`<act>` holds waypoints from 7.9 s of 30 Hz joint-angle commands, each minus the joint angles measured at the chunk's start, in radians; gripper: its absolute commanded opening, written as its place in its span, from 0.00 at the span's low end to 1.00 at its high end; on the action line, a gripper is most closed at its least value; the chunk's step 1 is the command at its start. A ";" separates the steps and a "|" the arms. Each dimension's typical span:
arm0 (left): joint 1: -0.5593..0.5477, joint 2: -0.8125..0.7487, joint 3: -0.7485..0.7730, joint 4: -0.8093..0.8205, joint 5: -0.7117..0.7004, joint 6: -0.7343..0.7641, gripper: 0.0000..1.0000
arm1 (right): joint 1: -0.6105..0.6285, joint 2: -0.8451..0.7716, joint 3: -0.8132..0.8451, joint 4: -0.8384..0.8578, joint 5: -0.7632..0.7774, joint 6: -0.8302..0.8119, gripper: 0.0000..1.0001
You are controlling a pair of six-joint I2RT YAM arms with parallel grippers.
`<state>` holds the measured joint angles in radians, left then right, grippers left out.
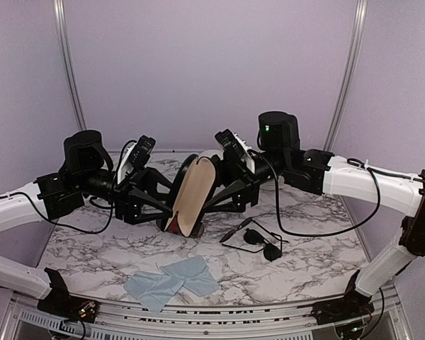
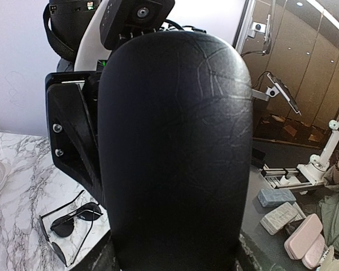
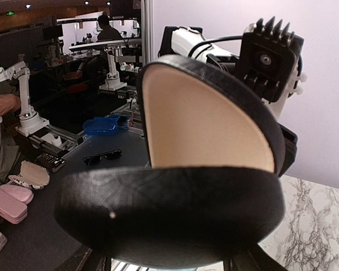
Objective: Organize the sunglasses
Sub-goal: Open the sunglasses case, then pass from the left arm to the right, then place the opened sunglasses case at the center of the board.
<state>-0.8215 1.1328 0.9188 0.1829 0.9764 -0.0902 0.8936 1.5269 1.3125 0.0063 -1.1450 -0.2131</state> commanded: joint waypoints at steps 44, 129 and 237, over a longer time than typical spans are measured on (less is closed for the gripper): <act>0.104 0.050 0.069 0.061 -0.118 -0.114 0.35 | -0.167 -0.367 -0.366 0.197 0.386 0.109 1.00; 0.048 0.431 0.220 -0.657 -0.069 0.019 0.99 | 0.169 -0.235 -0.370 -0.064 0.995 -0.501 0.06; 0.231 -0.085 0.078 -0.491 -1.318 0.049 0.99 | 0.254 0.240 -0.362 0.343 1.496 0.245 0.29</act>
<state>-0.5945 1.0466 1.0058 -0.3336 -0.3420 -0.0570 1.1362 1.8267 0.9222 0.3767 0.4938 0.0071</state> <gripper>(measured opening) 0.993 0.295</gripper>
